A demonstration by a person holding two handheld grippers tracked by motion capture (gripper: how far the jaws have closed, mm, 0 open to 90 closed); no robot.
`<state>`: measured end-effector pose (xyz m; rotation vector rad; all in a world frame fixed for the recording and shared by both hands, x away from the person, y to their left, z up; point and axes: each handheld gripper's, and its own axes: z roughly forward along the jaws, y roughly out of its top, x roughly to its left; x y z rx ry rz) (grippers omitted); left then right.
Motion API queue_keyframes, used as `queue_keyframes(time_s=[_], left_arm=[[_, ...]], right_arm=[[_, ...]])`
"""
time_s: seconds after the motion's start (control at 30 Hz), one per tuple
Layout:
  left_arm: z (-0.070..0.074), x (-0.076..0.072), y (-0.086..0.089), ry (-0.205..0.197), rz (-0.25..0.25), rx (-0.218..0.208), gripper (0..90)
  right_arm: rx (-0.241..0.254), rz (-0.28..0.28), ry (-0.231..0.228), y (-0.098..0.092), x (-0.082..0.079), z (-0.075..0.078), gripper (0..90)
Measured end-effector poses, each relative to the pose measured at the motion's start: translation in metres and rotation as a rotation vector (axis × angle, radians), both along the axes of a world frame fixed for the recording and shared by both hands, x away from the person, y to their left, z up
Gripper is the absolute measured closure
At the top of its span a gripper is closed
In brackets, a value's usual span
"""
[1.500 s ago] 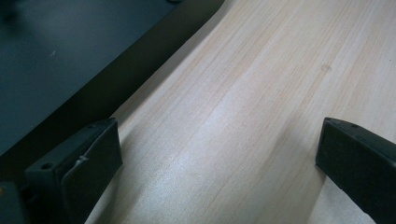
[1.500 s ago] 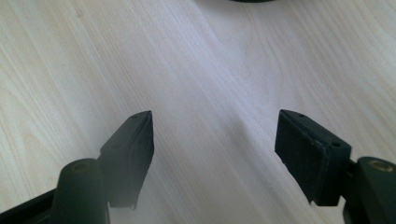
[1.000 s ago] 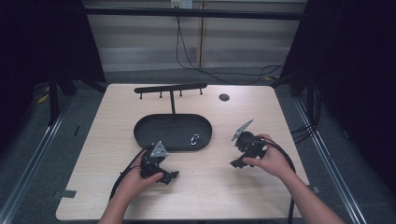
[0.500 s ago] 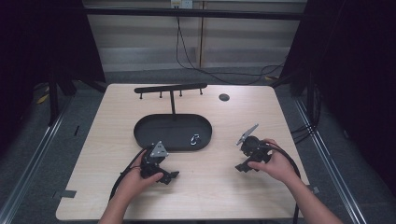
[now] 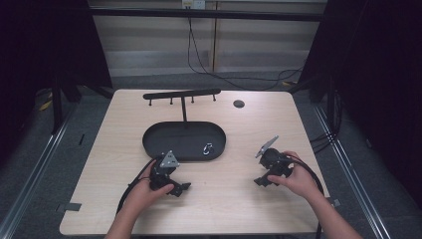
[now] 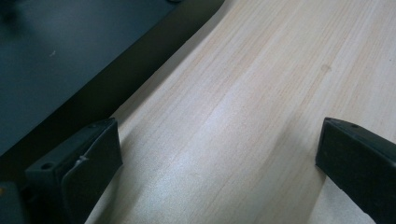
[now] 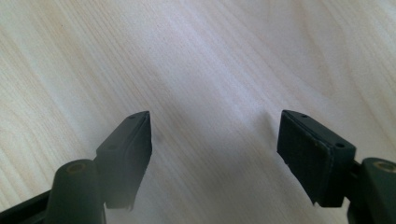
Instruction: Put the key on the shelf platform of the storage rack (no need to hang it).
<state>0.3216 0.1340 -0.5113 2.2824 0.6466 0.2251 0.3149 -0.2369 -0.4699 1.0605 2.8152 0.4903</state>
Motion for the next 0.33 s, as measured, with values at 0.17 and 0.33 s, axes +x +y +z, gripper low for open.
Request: queue_keyframes(time_s=[0.17, 0.33], left_arm=[[-0.0001, 0.0, -0.0001, 0.0, 0.0, 0.0, 0.0], [0.0, 0.0, 0.0, 0.0, 0.0, 0.0, 0.0]], right_arm=[[0.001, -0.01, -0.005, -0.0051, -0.0004, -0.0024, 26.4], [-0.003, -0.014, -0.011, -0.0074, -0.0007, -0.0033, 26.4]])
